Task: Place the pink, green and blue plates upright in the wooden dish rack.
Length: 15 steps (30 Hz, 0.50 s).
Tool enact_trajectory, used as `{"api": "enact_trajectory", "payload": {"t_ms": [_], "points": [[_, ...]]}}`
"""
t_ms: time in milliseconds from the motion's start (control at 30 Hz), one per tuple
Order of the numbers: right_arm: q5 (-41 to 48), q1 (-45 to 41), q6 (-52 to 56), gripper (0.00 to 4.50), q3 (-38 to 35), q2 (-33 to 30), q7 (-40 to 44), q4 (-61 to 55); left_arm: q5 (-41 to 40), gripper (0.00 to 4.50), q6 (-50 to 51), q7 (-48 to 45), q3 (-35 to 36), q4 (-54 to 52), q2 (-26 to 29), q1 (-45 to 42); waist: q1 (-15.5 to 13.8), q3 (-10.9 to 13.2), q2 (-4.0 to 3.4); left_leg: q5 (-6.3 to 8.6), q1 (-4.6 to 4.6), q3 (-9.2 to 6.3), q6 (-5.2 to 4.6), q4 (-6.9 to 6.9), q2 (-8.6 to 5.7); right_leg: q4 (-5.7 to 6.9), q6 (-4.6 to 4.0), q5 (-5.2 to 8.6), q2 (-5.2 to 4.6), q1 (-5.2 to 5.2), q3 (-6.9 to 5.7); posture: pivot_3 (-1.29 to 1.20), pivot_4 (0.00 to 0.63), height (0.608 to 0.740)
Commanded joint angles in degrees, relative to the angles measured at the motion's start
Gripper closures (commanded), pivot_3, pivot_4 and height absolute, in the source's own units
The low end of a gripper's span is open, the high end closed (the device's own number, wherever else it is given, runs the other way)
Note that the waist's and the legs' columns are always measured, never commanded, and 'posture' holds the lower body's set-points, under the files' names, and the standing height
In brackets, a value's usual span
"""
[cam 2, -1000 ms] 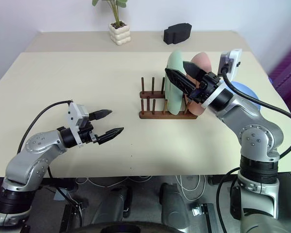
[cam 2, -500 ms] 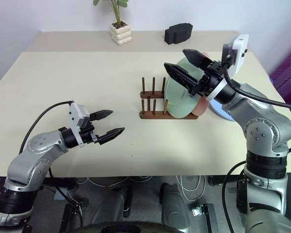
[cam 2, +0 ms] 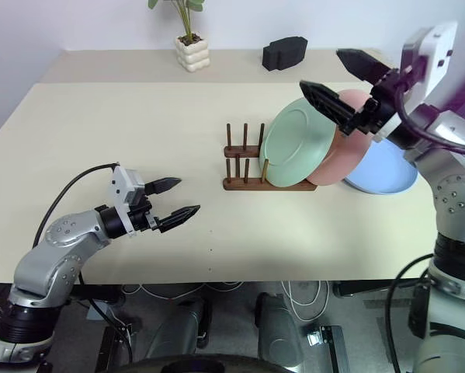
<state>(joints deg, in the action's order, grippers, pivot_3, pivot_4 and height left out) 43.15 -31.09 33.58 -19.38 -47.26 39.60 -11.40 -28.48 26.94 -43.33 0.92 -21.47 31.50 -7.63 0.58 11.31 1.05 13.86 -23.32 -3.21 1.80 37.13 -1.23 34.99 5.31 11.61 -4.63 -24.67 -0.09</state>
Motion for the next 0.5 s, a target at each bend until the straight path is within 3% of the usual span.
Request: {"api": "enact_trajectory", "payload": {"t_ms": [33, 267, 500], "points": [[-2.5, 0.9, -3.1, 0.02, -4.5, -3.0, 2.0, 2.7, 0.0, 0.0, -0.8, 0.0, 0.3, -1.1, -0.1, -0.5, 0.0, 0.0, 0.0, 0.0, 0.0, 0.01, 0.0, 0.0, 0.0, 0.0, 0.0, 0.0, 0.0, 0.0, 0.0, 0.0, 0.15, 0.736], [-10.7, 7.5, -9.7, 0.02, -10.6, -11.0, 6.6, 17.9, 0.1, 0.0, -0.8, -0.6, 0.0, -0.4, -0.2, -0.8, -0.3, 0.0, 0.0, 0.0, 0.0, 0.03, -0.01, 0.02, -0.06, -0.03, 0.0, 0.0, -0.03, 0.03, 0.01, 0.0, 0.15, 0.736], [-23.3, 16.2, -19.9, 0.02, -6.7, -15.0, 8.7, 27.6, 0.3, 0.0, -1.0, -1.3, -0.5, 0.8, -0.4, -1.7, 0.2, -0.1, -0.1, 0.01, 0.08, 0.12, -0.02, 0.0, -0.03, 0.01, -0.01, 0.01, 0.03, 0.03, 0.03, 0.0, 0.15, 0.736]]}}
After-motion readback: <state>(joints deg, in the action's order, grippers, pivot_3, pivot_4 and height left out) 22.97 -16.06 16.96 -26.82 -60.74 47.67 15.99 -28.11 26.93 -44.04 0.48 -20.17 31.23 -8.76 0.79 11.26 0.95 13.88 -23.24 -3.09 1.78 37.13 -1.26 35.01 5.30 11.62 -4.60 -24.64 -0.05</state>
